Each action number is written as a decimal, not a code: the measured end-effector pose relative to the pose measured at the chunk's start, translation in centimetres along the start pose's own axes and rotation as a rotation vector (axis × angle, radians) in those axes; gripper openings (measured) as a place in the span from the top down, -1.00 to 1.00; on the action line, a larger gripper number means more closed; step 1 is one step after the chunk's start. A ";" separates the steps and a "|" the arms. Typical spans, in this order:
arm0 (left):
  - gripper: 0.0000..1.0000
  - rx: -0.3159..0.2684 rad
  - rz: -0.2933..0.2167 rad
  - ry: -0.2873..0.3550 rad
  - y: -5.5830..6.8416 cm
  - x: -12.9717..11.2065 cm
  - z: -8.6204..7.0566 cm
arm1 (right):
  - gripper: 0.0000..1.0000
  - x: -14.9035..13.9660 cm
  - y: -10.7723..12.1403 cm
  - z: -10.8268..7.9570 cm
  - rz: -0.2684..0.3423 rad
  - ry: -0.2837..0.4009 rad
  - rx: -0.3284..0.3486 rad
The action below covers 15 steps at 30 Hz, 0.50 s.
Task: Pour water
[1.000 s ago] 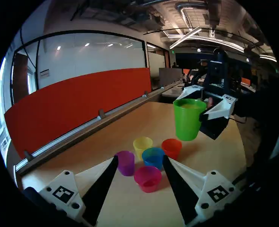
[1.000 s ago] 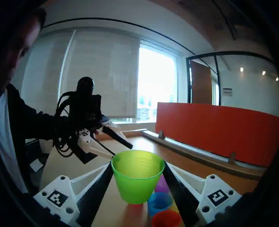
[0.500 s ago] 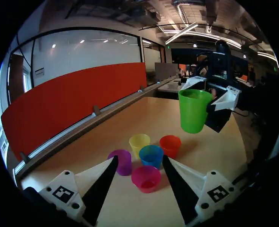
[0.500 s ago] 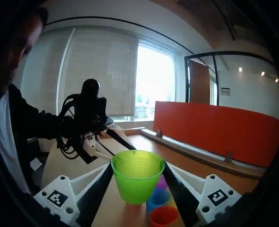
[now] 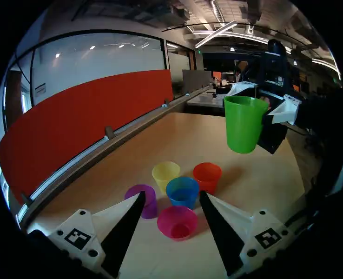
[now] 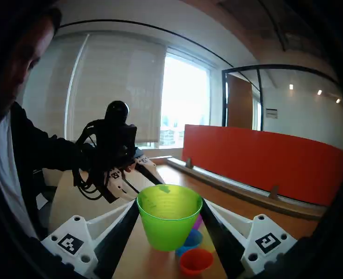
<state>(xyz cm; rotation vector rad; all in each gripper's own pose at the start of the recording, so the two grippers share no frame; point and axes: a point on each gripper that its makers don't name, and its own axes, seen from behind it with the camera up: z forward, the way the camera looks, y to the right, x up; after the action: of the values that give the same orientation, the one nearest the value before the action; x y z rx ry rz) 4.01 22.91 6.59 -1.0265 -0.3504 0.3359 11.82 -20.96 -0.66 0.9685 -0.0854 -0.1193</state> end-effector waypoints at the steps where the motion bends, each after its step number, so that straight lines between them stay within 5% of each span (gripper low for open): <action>1: -0.72 -0.006 0.003 -0.004 0.1 -0.1 0.2 | -0.87 0.0 0.1 -0.1 0.000 0.000 -0.008; 15: -0.72 -0.071 0.046 -0.062 1.0 -0.9 2.5 | -0.86 -0.6 2.3 -1.5 0.007 -0.011 -0.103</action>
<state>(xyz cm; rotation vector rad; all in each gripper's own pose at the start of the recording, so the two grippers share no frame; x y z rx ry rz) 2.01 24.95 6.75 -1.0968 -0.3975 0.3995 11.58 -18.39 0.36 0.8644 -0.0916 -0.1212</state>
